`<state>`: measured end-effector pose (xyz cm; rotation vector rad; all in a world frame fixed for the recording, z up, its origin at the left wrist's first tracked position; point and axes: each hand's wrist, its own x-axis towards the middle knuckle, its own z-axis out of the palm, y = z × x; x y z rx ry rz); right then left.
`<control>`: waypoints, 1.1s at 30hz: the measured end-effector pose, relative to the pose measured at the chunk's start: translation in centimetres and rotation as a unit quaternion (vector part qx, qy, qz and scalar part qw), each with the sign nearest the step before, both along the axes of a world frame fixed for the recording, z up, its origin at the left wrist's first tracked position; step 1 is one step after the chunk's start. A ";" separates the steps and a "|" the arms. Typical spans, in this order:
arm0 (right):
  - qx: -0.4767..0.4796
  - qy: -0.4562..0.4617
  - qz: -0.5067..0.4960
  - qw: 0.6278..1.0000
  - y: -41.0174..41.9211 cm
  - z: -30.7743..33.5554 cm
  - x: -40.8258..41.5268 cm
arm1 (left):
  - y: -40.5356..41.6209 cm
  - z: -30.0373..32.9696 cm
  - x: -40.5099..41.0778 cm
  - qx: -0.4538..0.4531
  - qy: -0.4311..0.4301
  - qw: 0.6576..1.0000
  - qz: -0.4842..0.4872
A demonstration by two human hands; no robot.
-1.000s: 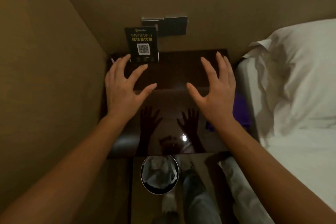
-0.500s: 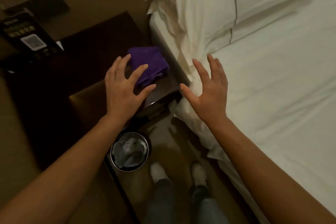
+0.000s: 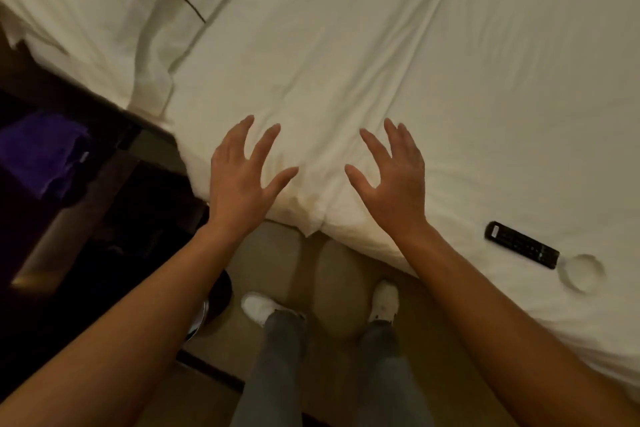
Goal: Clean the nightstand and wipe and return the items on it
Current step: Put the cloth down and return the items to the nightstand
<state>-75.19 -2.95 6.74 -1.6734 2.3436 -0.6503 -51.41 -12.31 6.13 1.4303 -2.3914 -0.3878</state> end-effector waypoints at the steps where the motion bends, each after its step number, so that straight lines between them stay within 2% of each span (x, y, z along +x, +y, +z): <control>1: 0.012 0.002 -0.018 1.000 1.6 -0.4 -2.0 | 0.8 -0.3 -2.1 0.002 -0.006 1.000 -0.018; 6: 0.065 0.001 -0.103 0.993 10.0 -2.2 -11.1 | 5.1 -1.7 -12.8 0.001 -0.030 0.994 -0.104; 10: 0.072 -0.004 -0.164 0.984 16.3 -3.2 -17.5 | 8.6 -3.1 -20.5 0.014 -0.050 0.986 -0.157; 13: 0.075 -0.010 -0.207 0.975 20.3 -3.7 -21.7 | 11.1 -4.3 -25.5 0.028 -0.080 0.978 -0.191; 18: 0.132 0.005 -0.259 0.957 26.2 -5.2 -27.9 | 15.1 -6.4 -32.7 0.037 -0.100 0.961 -0.255; 26: 0.205 -0.016 -0.332 0.921 32.9 -8.5 -33.3 | 20.4 -9.5 -40.5 0.069 -0.142 0.926 -0.342; 33: 0.242 -0.059 -0.365 0.897 34.8 -10.9 -35.0 | 22.6 -11.3 -43.6 0.076 -0.192 0.899 -0.387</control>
